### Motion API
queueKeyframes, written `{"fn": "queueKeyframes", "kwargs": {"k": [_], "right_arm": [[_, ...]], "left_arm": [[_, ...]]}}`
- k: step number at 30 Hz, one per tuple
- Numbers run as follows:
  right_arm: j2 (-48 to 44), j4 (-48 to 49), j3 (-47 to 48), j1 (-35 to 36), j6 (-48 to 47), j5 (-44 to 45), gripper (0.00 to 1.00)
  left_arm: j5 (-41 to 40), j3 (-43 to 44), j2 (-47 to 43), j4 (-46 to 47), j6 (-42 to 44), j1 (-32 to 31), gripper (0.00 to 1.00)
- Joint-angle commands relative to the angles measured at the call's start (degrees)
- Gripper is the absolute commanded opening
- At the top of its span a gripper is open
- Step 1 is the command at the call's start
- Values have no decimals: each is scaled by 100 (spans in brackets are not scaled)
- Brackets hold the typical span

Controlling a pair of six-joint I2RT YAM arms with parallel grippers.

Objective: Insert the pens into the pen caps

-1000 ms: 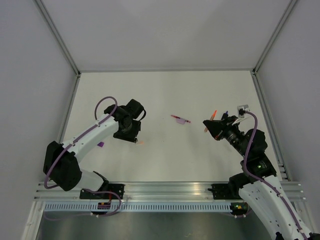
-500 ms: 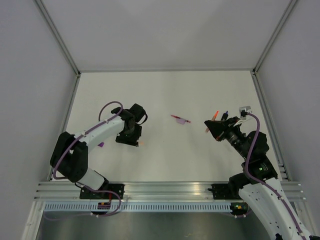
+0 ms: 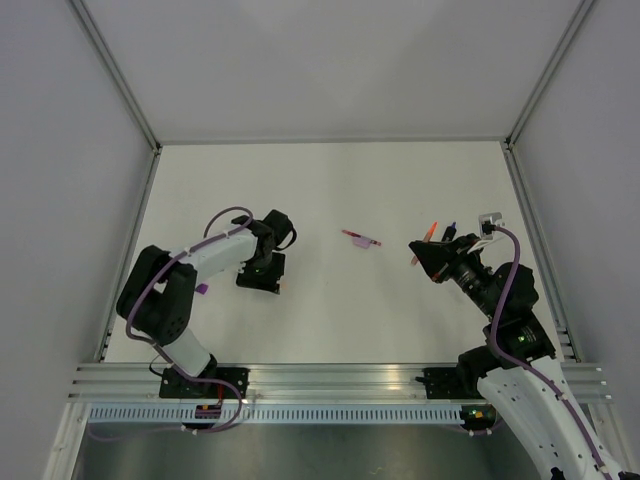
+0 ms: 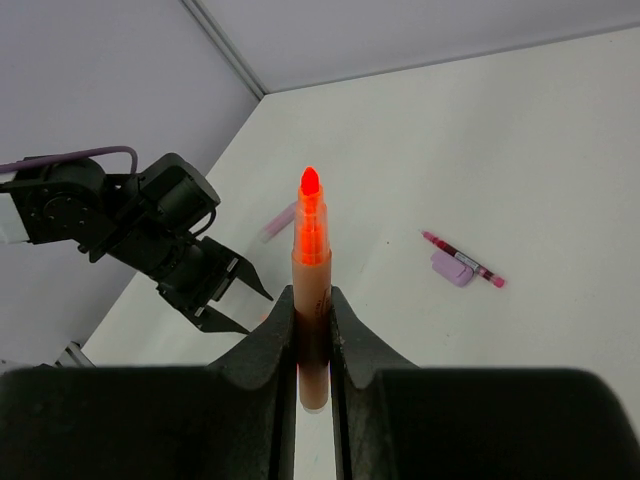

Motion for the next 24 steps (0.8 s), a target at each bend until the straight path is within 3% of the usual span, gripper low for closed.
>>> {"fn": "queueKeyframes", "kwargs": {"k": [1,14,17,24], "right_arm": [[-52,55,-5,-15,-37,53,0],[-70,82,-31,-15,6,0,0],[-78,91,-40,-15,7,-35,0],[185,318,-67,-15,68,-333,0]], "left_arm": [[221,-40,259,177,-1254,112,58],[370,-110,585,63,-1324,138,40],[344,-172,637,37,-1341,147,33],[29,-427,296,107,-1236,138,2]]}}
